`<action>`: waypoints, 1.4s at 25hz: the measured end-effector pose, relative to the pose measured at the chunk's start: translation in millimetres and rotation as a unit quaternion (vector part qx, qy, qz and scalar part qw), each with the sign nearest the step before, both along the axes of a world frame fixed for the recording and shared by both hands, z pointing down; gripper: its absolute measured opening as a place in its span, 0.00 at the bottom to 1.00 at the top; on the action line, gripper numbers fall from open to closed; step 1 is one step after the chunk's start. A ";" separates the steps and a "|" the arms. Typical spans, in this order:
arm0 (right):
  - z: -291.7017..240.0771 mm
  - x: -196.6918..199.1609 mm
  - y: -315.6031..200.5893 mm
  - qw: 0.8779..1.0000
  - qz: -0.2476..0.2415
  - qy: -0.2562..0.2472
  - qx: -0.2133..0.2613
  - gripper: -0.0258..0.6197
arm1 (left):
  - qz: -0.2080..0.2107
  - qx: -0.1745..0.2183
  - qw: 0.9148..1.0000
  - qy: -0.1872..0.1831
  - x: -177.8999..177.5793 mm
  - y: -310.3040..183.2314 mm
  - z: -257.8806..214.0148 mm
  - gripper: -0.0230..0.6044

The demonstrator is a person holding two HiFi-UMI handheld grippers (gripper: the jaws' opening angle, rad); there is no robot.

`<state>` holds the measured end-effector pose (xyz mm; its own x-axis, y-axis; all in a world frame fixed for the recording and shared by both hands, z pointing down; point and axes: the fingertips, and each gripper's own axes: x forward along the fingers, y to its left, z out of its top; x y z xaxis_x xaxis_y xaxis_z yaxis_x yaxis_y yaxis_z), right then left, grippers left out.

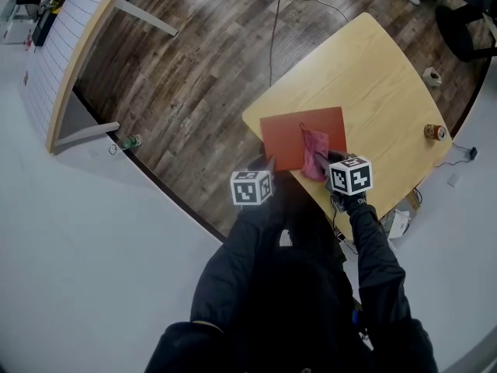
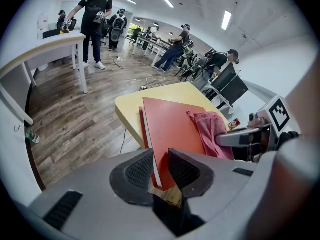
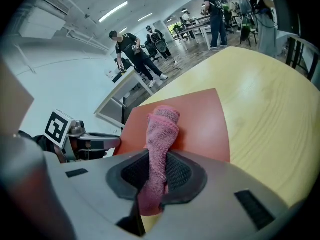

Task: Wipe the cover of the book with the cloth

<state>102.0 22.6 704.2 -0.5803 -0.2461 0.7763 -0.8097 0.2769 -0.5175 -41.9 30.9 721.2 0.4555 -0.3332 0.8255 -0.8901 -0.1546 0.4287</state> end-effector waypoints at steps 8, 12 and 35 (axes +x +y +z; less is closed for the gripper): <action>-0.4 40.1 1.3 1.000 0.025 0.016 0.003 0.16 | 0.003 -0.002 1.000 -0.006 0.8 0.8 0.0 0.21; -1.2 57.6 1.6 0.999 0.037 0.025 0.005 0.16 | 0.003 -0.002 1.000 -0.008 0.8 0.2 -0.6 0.21; -78.7 81.3 -14.2 0.991 0.092 0.026 0.094 0.16 | 0.005 0.035 0.998 -0.049 -7.5 -10.9 -28.7 0.22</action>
